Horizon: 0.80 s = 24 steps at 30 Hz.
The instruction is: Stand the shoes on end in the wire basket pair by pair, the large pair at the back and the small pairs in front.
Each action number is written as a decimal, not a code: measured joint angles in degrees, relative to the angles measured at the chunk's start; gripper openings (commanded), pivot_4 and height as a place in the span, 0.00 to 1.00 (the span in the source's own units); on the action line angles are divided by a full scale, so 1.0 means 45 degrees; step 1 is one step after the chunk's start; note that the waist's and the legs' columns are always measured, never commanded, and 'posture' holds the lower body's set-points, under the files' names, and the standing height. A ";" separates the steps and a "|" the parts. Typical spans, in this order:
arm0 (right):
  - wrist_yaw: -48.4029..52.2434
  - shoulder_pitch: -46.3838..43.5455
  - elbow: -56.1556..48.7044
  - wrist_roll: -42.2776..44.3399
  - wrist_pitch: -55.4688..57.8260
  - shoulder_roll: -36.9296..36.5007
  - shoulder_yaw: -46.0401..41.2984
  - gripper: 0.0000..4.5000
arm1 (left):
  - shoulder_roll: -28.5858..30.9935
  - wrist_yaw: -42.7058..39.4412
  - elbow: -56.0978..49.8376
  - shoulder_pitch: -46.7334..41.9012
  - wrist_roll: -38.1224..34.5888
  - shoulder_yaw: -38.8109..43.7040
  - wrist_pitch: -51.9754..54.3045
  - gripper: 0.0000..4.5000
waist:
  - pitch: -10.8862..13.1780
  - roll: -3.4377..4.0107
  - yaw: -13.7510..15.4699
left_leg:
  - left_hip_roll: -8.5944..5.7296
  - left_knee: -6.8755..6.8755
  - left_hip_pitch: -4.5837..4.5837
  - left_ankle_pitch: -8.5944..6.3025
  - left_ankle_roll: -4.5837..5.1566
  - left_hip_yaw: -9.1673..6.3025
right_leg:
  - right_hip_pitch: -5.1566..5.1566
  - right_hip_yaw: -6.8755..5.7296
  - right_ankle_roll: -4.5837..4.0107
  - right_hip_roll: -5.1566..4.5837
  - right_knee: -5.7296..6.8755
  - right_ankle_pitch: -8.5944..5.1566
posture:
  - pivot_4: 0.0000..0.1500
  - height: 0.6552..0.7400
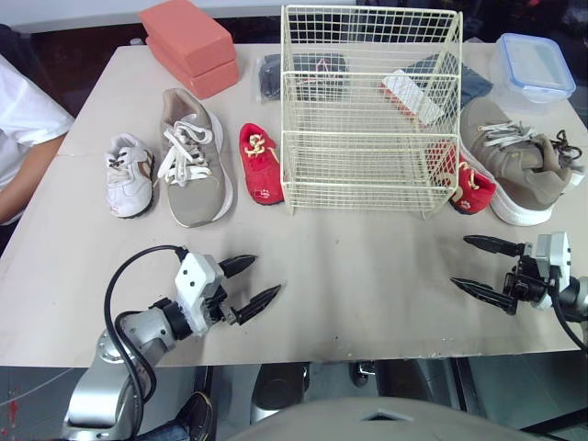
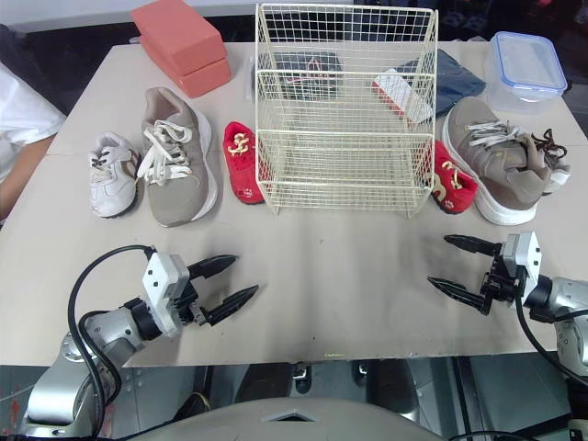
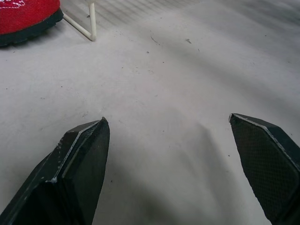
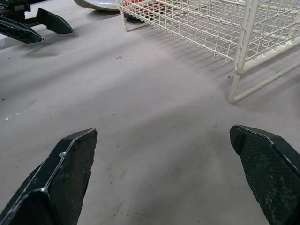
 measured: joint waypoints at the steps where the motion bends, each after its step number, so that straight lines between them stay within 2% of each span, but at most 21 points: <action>1: 0.0000 0.0000 0.0000 0.0000 0.0000 0.0000 0.0000 1.00 | 0.0000 0.0000 0.0000 0.0000 0.0000 0.0000 0.0000 0.98 | 0.0000 0.0000 0.0000 | 0.0000 0.0000 0.0000 0.0000 0.0000 0.0000 | 0.0000 0.0000 0.0000 0.0000 0.0000 0.0000 | 1.00 0.36; 24: -0.0601 0.0112 -0.0296 0.0283 0.0141 0.0124 -0.0201 1.00 | 0.0242 -0.1316 0.0519 -0.0708 -0.0290 -0.0001 -0.0297 0.98 | 0.0000 0.0001 0.0001 | 0.0001 0.0007 0.0000 0.0001 0.0000 0.0001 | 0.0002 -0.0002 0.0033 0.0006 0.0004 0.0021 | 1.00 0.36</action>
